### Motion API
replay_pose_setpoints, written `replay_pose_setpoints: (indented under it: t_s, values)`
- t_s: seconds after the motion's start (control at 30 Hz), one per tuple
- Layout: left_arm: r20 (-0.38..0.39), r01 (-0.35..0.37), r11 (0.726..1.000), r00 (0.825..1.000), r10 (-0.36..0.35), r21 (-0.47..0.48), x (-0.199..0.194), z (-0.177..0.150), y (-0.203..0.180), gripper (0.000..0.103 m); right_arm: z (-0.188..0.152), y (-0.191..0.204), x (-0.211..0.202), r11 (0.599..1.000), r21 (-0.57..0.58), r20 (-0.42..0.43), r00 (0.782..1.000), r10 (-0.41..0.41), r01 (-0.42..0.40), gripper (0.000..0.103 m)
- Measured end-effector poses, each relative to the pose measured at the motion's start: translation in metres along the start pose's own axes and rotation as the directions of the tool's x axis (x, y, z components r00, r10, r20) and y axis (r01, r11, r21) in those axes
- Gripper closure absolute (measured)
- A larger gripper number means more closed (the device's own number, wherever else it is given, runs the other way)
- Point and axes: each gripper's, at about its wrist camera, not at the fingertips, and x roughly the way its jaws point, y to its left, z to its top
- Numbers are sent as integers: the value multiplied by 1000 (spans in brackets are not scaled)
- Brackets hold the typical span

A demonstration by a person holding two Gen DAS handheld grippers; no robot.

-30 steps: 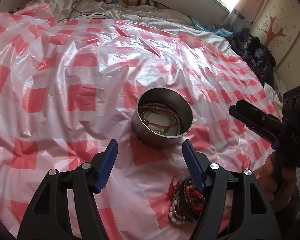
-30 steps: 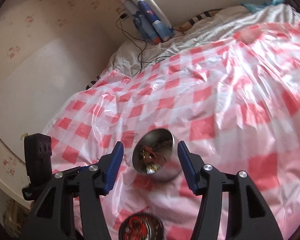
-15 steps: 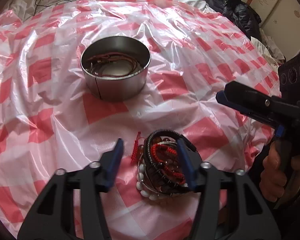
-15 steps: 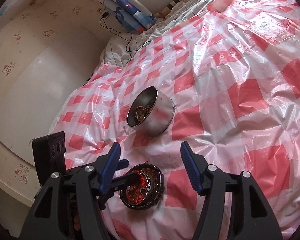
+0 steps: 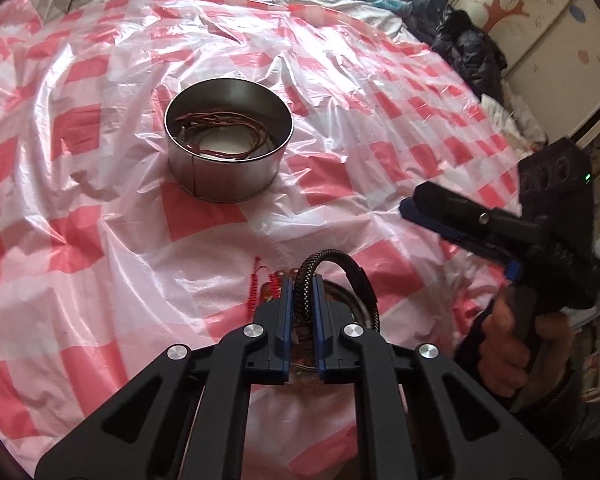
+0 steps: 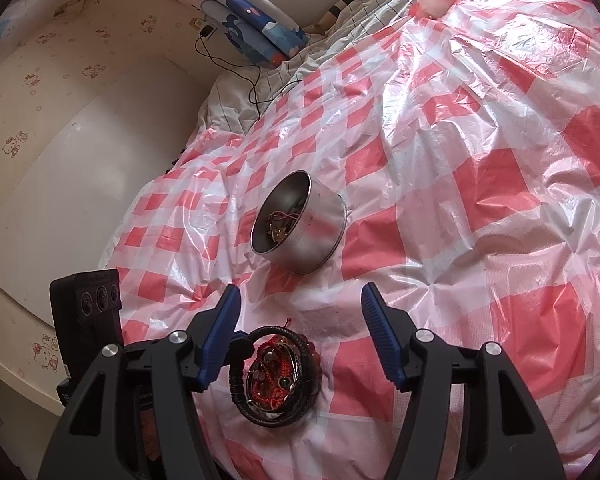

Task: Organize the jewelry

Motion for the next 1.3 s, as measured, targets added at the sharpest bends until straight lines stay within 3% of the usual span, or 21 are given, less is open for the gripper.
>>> replay_pose_setpoints:
  t_s: [0.23,0.33,0.53,0.63,0.7,0.87,1.13,1.3]
  values:
    - [119,76,988,991,-60,-136,-35,9,35,95,-3,3,9,998,-33,-42,998,-52,51,42]
    - [170,69,980,985,-37,-189,-51,10,52,95,-10,25,19,984,-166,-74,994,-81,68,42]
    - [216,88,965,976,-33,-246,-66,13,71,95,-41,67,47,909,-415,-130,986,-109,45,43]
    - [216,92,965,976,-38,-245,-67,14,72,95,-51,75,60,885,-465,-163,980,-116,28,57]
    - [217,93,965,975,-39,-245,-67,15,71,95,-56,77,67,885,-465,-185,976,-118,19,73]
    - [221,97,965,974,-43,-242,-68,14,69,95,-61,77,78,876,-482,-196,970,-147,36,90]
    - [223,97,965,974,-42,-242,-68,14,70,95,-50,66,60,919,-394,-173,983,-66,-8,95]
    - [223,98,965,974,-43,-242,-68,14,70,95,-32,50,44,962,-252,-145,987,69,-105,95]
